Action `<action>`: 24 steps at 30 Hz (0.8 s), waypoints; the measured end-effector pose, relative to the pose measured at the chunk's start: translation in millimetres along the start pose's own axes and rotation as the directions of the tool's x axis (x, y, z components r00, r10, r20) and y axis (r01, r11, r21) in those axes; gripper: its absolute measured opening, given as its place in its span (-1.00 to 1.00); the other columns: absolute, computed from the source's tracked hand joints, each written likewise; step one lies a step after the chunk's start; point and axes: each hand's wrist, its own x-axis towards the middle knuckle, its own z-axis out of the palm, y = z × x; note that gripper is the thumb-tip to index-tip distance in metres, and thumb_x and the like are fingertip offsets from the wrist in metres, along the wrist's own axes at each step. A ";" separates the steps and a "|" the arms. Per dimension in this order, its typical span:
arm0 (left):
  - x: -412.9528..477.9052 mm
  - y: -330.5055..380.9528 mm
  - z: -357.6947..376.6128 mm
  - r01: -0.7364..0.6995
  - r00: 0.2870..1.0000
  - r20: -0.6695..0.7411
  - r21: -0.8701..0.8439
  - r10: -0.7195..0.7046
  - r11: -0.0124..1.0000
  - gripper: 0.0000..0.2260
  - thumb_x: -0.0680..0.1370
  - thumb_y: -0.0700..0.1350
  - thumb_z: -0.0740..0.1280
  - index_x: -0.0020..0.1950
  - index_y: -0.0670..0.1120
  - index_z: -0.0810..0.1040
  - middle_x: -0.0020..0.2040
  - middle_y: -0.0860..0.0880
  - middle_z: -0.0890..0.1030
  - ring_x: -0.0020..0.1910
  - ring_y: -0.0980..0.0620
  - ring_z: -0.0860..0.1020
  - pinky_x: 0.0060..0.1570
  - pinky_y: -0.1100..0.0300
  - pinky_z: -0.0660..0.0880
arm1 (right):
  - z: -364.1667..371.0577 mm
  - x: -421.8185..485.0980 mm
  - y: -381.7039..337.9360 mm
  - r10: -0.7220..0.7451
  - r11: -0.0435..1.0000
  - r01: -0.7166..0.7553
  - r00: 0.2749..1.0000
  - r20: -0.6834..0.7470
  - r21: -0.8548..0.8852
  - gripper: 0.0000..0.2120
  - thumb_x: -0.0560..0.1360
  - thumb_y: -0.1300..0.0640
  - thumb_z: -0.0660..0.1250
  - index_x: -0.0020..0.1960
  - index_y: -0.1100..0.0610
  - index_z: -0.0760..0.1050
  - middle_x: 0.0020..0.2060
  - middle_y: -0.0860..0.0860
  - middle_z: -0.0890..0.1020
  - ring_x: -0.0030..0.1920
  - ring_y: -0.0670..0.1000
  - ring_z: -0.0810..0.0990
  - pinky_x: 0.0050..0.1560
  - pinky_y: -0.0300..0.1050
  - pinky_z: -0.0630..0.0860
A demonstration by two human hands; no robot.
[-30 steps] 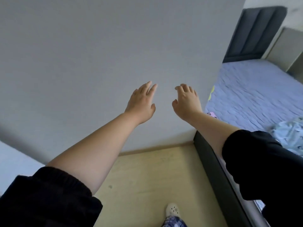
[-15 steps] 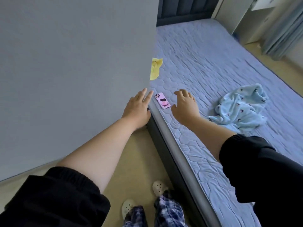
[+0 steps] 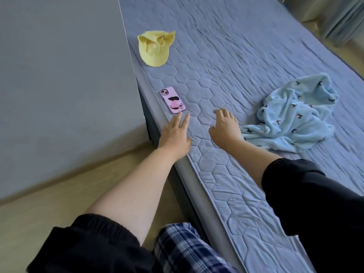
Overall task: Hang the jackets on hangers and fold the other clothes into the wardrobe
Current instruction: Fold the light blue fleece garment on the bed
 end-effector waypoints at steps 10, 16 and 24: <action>92.6 -8.2 158.8 0.044 0.999 0.016 0.014 -0.044 0.999 -0.36 0.62 -0.06 0.17 0.57 -0.06 -0.15 0.58 -0.10 -0.15 0.55 -0.09 -0.10 0.48 -0.03 0.04 | 139.8 72.9 94.3 0.003 0.987 -0.003 1.000 -0.002 -0.160 -0.40 0.48 0.11 0.25 0.46 0.13 0.14 0.47 0.11 0.15 0.47 0.15 0.12 0.45 0.13 0.03; 105.4 33.2 244.1 0.172 0.971 0.170 -0.022 -0.166 0.985 -0.38 0.61 -0.01 0.15 0.58 -0.07 -0.10 0.58 -0.09 -0.06 0.55 -0.10 -0.08 0.49 -0.05 0.00 | 153.8 92.9 191.7 0.203 0.887 -0.106 0.964 0.174 -0.449 -0.24 0.50 0.07 0.32 0.53 -0.04 -0.07 0.52 0.13 -0.31 0.52 0.23 -0.26 0.36 0.46 -0.13; 102.6 69.3 285.2 0.336 0.938 0.074 -0.420 -0.337 0.843 -0.47 0.57 -0.13 0.27 0.52 -0.08 0.22 0.56 -0.09 0.13 0.53 -0.04 0.09 0.47 0.15 0.06 | 157.7 92.4 257.0 0.181 0.983 -0.182 0.982 0.062 0.019 -0.75 0.51 0.26 0.23 0.17 0.26 0.50 0.10 0.18 0.59 0.15 0.20 0.53 0.06 -0.06 0.41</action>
